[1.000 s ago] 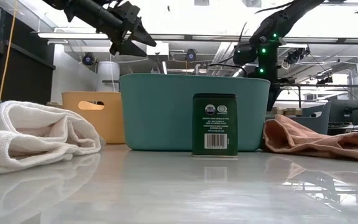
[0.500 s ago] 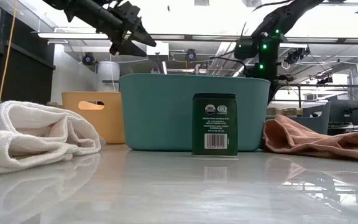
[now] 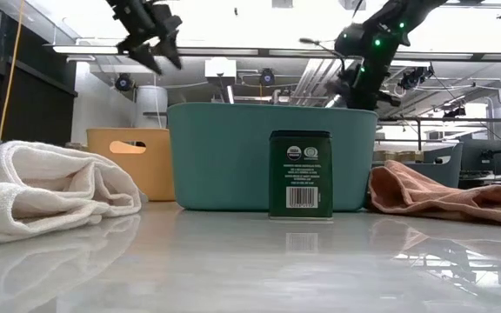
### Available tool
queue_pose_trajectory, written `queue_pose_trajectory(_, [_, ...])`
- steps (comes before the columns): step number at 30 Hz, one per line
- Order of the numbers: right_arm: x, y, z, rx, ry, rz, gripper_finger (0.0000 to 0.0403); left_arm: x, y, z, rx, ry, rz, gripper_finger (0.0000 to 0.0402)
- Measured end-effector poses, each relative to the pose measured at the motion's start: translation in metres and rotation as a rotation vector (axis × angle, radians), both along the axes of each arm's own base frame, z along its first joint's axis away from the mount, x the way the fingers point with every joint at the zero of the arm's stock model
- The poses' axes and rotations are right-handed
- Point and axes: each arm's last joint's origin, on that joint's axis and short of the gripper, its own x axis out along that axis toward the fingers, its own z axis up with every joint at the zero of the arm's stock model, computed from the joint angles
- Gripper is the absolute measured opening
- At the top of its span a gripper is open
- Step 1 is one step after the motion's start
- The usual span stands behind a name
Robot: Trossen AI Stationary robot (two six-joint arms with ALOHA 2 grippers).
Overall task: Sort spices by type
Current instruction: Put the gold seasoning bottle into the blue bin
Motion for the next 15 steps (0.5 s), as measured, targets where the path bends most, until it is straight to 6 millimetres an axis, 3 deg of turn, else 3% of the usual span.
queue_pose_trajectory(2, [0.003, 0.000, 0.004, 0.006, -0.072, 0.030, 0.0000, -0.013, 0.015, -0.003, -0.058, 0.004, 0.118, 0.0323])
queue_pose_trajectory(6, [0.011, 0.004, 0.006, 0.024, -0.151, 0.103, 0.0000, -0.037, 0.035, -0.027, -0.227, 0.053, 0.346, 0.0323])
queue_pose_trajectory(15, [0.025, 0.015, 0.009, 0.011, -0.183, 0.181, 0.0000, -0.054, 0.048, -0.081, -0.325, 0.155, 0.607, 0.0323])
